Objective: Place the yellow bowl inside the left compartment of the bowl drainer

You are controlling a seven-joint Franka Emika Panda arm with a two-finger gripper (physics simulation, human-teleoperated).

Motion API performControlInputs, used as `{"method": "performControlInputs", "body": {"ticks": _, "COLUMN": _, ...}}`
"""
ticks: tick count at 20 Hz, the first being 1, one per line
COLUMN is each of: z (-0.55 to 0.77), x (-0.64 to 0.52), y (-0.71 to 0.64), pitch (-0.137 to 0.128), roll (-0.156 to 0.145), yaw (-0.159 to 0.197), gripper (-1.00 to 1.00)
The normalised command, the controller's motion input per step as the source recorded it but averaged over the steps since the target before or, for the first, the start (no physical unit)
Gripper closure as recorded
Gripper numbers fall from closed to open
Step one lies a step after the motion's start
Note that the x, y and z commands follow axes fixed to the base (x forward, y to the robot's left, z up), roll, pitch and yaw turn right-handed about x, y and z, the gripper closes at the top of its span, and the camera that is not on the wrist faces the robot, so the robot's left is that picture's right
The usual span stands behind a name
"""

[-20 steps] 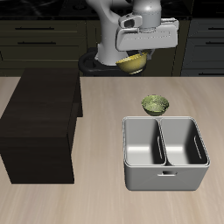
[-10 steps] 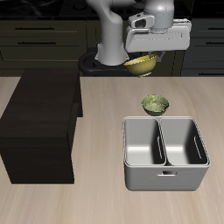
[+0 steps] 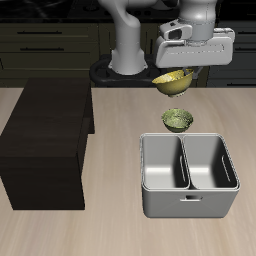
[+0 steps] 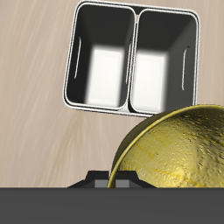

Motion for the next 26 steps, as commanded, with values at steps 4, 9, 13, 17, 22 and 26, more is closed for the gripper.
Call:
{"method": "performControlInputs", "body": {"ticks": 4, "z": 0.01, "x": 0.37, "y": 0.15, "pitch": 0.007, "roll": -0.017, "yaw": 0.014, "gripper": 1.0}}
{"method": "performControlInputs", "body": {"ticks": 9, "z": 0.05, "x": 0.33, "y": 0.11, "pitch": 0.011, "roll": -0.029, "yaw": -0.013, "gripper": 1.0}}
{"method": "performControlInputs", "body": {"ticks": 13, "z": 0.0, "x": 0.38, "y": 0.19, "pitch": 0.028, "roll": -0.028, "yaw": 0.012, "gripper": 1.0}}
{"method": "performControlInputs", "body": {"ticks": 17, "z": -0.03, "x": 0.36, "y": 0.22, "pitch": 0.042, "roll": -0.024, "yaw": -0.018, "gripper": 1.0}}
{"method": "performControlInputs", "body": {"ticks": 22, "z": -0.02, "x": 0.29, "y": 0.24, "pitch": 0.002, "roll": -0.005, "yaw": 0.015, "gripper": 1.0}}
{"method": "performControlInputs", "body": {"ticks": 26, "z": -0.12, "x": 0.15, "y": 0.19, "pitch": 0.003, "roll": 0.047, "yaw": -0.003, "gripper": 1.0}}
